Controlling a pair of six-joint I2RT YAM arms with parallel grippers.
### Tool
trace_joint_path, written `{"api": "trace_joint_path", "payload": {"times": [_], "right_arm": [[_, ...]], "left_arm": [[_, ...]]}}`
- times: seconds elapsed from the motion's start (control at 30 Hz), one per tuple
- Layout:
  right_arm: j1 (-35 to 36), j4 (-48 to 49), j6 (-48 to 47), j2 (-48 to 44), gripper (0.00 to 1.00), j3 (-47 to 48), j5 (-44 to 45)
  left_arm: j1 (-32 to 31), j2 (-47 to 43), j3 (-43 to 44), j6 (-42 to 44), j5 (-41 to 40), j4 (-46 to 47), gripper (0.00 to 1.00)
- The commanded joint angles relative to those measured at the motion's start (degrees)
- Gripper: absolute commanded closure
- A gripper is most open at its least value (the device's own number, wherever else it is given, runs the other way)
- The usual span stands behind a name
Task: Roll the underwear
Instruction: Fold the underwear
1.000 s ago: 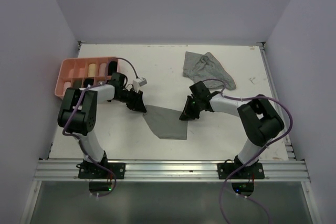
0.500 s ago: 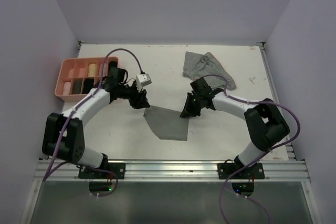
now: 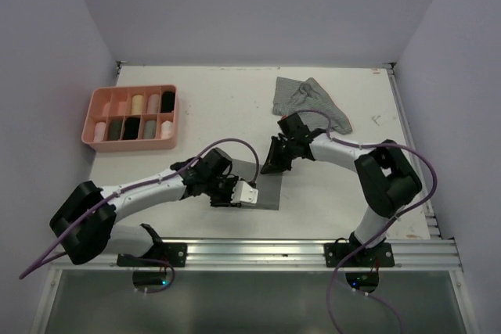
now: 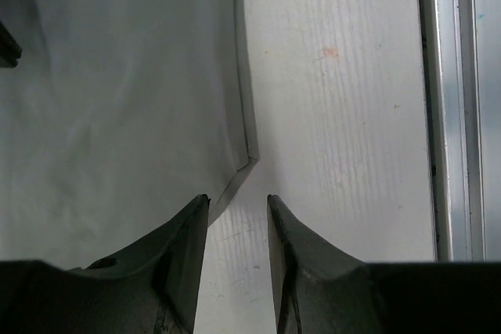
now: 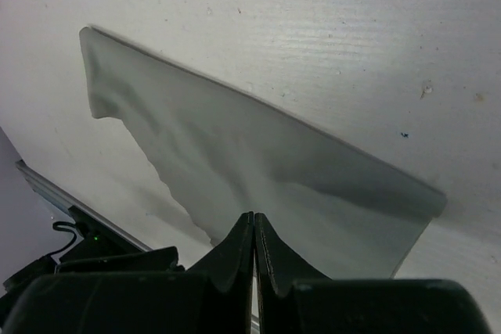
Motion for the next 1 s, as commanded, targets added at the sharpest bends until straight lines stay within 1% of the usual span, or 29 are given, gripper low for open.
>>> {"api": "trace_joint_path", "payload": {"times": [0.0, 0.23, 0.47, 0.6, 0.77, 0.83, 0.87, 0.9, 0.97], "right_arm": [[0.3, 2.2, -0.7, 2.5, 0.94, 3.1, -2.3], [0.3, 2.9, -0.5, 4.5, 0.94, 4.0, -2.8], [0.2, 2.4, -0.9, 5.3, 0.94, 4.7, -3.6], [0.3, 2.5, -0.9, 5.8, 0.94, 4.7, -3.9], [0.3, 2.3, -1.1, 6.4, 0.94, 5.0, -4.3], [0.2, 2.1, -1.6, 6.6, 0.94, 5.2, -4.4], [0.2, 1.9, -1.7, 6.7, 0.94, 5.4, -4.5], [0.2, 1.6, -1.8, 6.7, 0.95, 5.6, -4.4], [0.1, 1.1, -2.3, 6.7, 0.95, 6.0, -4.2]], "left_arm": [[-2.9, 1.3, -1.4, 2.8, -3.8, 4.0, 0.6], [-6.4, 2.9, -2.4, 1.3, -4.3, 6.9, 0.6], [-8.0, 5.6, -2.0, -0.3, -5.0, 9.5, 0.62], [-8.7, 7.3, -1.9, -0.1, -5.1, 9.4, 0.67], [-9.0, 9.4, -1.9, 0.3, -5.2, 8.6, 0.69], [-9.1, 10.8, -1.5, 0.4, -5.3, 7.9, 0.72], [-9.1, 11.4, -1.2, 0.4, -5.1, 7.7, 0.74], [-9.1, 12.0, -0.8, 0.2, -5.2, 7.5, 0.78], [-9.1, 12.8, -0.6, 0.1, -5.1, 7.2, 0.83]]}}
